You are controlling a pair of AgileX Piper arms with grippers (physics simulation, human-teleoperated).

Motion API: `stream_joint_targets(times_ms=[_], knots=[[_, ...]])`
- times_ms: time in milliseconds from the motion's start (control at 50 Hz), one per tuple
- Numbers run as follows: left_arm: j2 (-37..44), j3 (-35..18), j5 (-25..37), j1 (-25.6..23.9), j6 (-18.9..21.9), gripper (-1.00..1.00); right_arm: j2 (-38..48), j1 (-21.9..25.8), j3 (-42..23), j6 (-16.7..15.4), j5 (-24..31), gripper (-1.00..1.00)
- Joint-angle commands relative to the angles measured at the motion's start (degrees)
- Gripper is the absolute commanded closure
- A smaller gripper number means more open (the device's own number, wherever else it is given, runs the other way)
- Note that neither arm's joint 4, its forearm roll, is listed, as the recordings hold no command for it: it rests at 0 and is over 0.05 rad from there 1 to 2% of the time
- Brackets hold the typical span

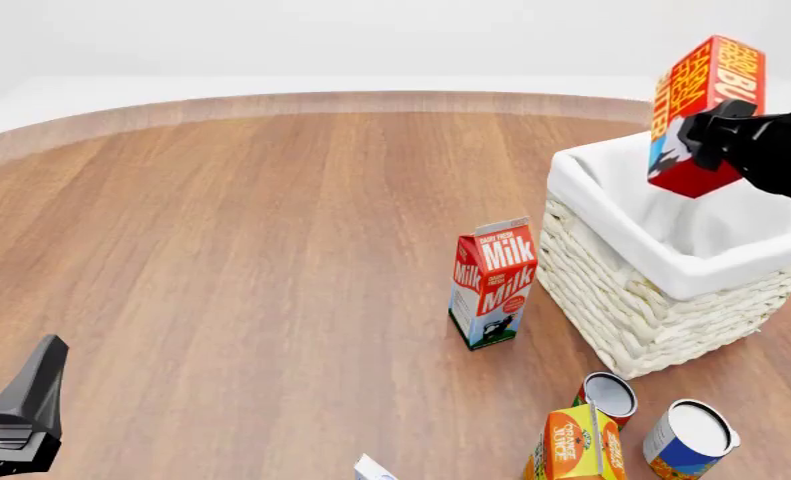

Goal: Pick up the cream cheese box and the butter, and put them in the basket.

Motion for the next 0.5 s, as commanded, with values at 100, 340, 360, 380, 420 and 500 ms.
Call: stream_joint_targets(times_ms=[100,340,360,380,420,500], knots=[[0.00,0.00,0.00,0.00,0.00,-1.00,1.13,-0.84,0.49,1.27,-1.99,1.00],[0.00,0.00,0.00,0.00,0.00,-1.00,2.14,-1.07,1.55,1.36,-2.90,1.00],[0.00,0.00,0.00,0.00,0.00,-1.00,2.39,-1.37,1.47,1.32,-2.93,1.00],[0.00,0.00,0.00,0.00,0.00,-1.00,2.75,-1.69,1.38,1.34,-3.13,1.00],[0.00,0.00,0.00,0.00,0.00,-1.00,3.06,-1.92,1.37,1.89,-3.21,1.00],[0.00,0.00,0.00,0.00,0.00,-1.00,3.68,-2.30,1.43,1.95,-3.67,1.00]])
